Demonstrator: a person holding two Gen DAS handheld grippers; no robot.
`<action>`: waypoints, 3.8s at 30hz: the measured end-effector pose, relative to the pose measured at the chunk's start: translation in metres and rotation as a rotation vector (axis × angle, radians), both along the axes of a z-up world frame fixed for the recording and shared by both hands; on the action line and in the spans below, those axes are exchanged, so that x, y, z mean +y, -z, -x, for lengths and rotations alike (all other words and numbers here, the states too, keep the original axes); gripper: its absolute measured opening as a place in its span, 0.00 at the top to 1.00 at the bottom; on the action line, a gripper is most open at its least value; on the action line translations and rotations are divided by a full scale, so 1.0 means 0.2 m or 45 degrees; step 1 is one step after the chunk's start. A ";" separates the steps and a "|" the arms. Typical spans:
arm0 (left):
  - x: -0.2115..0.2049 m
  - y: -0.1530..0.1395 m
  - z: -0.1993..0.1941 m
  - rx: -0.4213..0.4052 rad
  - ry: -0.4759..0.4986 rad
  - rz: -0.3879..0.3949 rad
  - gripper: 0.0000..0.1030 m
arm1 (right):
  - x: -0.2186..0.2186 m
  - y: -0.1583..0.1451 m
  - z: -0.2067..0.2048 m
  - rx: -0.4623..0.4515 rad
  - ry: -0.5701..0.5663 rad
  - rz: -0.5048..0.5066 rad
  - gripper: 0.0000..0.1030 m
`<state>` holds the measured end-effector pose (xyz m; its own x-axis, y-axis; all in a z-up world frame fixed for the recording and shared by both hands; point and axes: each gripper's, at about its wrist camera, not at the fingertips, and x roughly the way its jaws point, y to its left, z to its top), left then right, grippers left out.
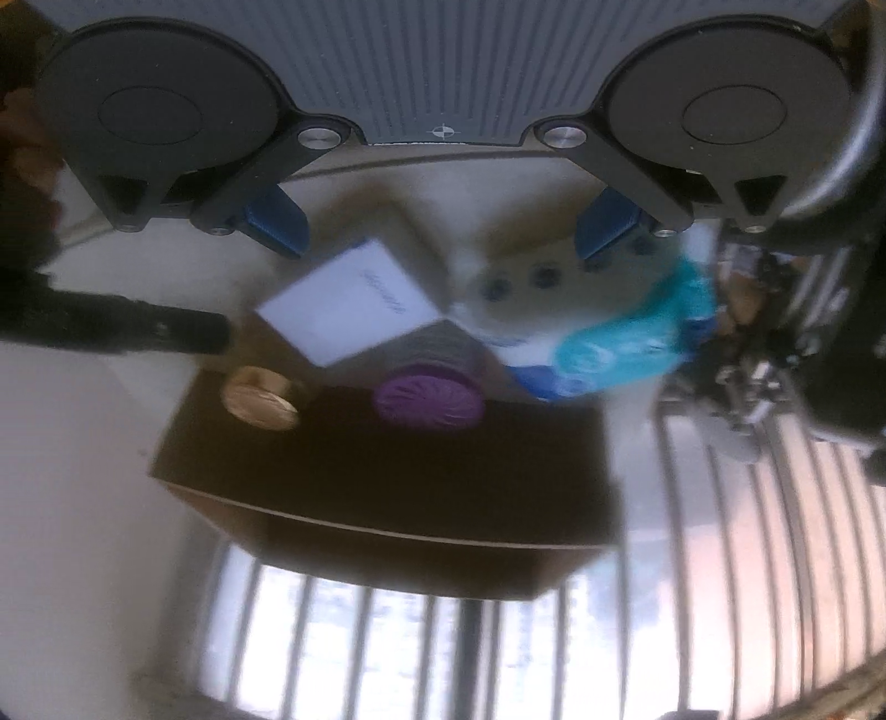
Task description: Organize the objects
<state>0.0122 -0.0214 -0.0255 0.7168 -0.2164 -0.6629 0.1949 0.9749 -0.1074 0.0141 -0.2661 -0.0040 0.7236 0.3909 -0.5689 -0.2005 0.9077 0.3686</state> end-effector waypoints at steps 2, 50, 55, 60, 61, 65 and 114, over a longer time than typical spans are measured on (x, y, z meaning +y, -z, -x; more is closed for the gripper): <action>-0.04 0.03 0.00 0.006 0.051 0.012 0.00 | 0.00 0.02 -0.02 0.018 -0.031 -0.017 0.00; -0.27 0.20 -0.11 0.156 0.311 -0.015 0.00 | 0.03 0.14 -0.10 0.173 -0.297 -0.181 0.34; -0.29 0.20 -0.07 0.155 0.348 -0.019 0.00 | -0.01 0.15 -0.05 0.187 -0.269 -0.207 0.34; -0.29 0.20 -0.06 0.149 0.357 -0.015 0.00 | -0.03 0.16 -0.04 0.191 -0.248 -0.244 0.34; -0.28 0.20 -0.07 0.150 0.359 -0.009 0.00 | -0.03 0.16 -0.05 0.191 -0.245 -0.247 0.34; -0.27 0.21 -0.07 0.140 0.369 -0.012 0.00 | -0.03 0.17 -0.08 0.198 -0.233 -0.255 0.34; -0.30 0.28 -0.17 0.004 0.374 0.057 0.00 | -0.01 0.19 -0.09 0.173 -0.192 -0.292 0.29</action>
